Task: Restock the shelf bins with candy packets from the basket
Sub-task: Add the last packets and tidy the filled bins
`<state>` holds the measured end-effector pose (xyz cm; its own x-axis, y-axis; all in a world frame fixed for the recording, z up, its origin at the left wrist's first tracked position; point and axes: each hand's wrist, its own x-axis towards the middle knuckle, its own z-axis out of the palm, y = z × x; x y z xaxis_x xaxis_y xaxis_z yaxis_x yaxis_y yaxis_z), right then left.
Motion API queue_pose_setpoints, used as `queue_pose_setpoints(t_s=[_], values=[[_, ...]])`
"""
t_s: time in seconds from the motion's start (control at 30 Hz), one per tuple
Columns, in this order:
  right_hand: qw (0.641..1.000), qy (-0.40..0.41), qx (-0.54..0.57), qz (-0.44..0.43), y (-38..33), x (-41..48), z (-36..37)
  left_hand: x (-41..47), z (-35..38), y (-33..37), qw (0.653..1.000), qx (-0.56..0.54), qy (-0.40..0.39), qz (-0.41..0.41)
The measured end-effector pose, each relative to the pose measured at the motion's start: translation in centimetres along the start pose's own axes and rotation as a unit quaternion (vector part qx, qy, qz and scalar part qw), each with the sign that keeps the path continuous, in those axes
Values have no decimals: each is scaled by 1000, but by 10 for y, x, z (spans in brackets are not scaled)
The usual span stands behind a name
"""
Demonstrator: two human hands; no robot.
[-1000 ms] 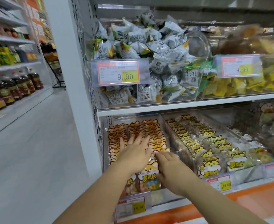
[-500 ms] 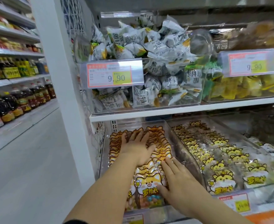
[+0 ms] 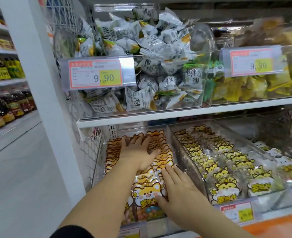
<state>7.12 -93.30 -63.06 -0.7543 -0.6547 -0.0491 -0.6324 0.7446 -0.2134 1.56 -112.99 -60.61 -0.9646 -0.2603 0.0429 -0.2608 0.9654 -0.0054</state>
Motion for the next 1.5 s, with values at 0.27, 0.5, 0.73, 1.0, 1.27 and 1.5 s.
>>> queue_pose_setpoints(t_s=[0.27, 0.5, 0.73, 1.0, 1.27, 1.5], values=[[1000, 12, 14, 8, -4, -5, -7, -5, -8, 5, 998, 29, -30, -52], [995, 56, 55, -58, -9, -38, -18, -18, -5, 2, 1000, 12, -9, 3], [996, -63, 29, -49, -5, -23, -20, -6, 1, -4, 998, 39, -28, -35], [994, 46, 52, -87, -6, -50, -17, -100, -41, 3, 991, -129, 39, -8], [984, 72, -31, -160, -21, -50, 10, -239, -14, -5, 991, -98, 25, 83], [992, 72, -12, -106, -27, -40, 20, -241, -15, -14, 995, -18, 49, 87]])
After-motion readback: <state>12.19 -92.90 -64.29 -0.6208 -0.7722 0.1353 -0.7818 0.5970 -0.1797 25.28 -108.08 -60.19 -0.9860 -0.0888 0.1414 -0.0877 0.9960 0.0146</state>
